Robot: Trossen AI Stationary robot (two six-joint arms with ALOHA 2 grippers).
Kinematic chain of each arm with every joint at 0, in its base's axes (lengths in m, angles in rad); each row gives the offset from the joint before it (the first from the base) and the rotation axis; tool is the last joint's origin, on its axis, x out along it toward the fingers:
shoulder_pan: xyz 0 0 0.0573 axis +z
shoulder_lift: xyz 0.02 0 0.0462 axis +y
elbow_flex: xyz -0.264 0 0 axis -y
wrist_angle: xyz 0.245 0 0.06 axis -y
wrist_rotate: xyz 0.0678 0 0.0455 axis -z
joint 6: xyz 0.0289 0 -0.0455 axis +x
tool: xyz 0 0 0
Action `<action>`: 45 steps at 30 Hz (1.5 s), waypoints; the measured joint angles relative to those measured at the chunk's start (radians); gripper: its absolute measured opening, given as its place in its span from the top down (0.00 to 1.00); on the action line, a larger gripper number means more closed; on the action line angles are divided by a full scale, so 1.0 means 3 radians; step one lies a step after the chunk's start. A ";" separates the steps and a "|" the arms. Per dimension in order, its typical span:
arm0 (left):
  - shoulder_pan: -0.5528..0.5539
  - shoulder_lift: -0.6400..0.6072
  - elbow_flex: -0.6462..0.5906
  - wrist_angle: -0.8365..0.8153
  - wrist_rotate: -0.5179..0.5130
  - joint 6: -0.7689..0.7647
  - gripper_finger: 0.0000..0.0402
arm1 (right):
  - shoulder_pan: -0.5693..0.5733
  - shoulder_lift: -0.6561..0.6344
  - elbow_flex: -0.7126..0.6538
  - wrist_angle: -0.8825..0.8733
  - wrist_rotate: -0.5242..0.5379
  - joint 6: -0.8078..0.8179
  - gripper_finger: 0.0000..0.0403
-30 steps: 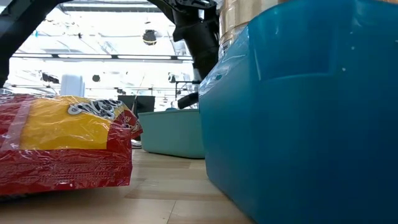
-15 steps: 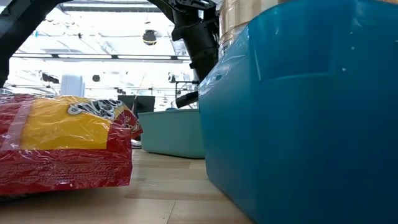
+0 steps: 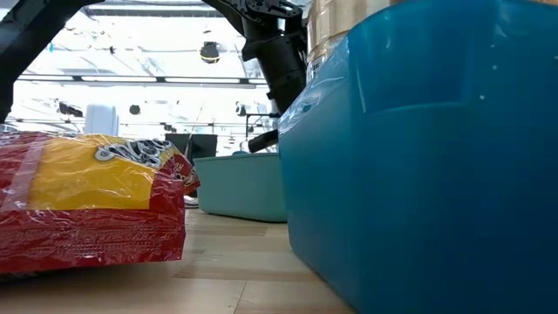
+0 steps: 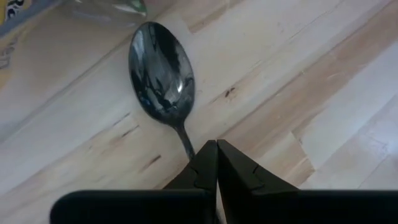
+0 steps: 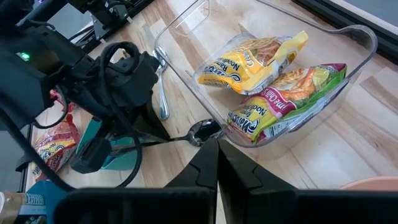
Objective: Pick & Place Food Item
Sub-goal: Put the right black spoon into the green bin
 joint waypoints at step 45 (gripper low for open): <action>0.0011 0.0000 -0.0215 0.0147 0.0170 0.0084 0.74 | 0.0000 0.0000 0.0000 0.0001 0.0000 0.0000 1.00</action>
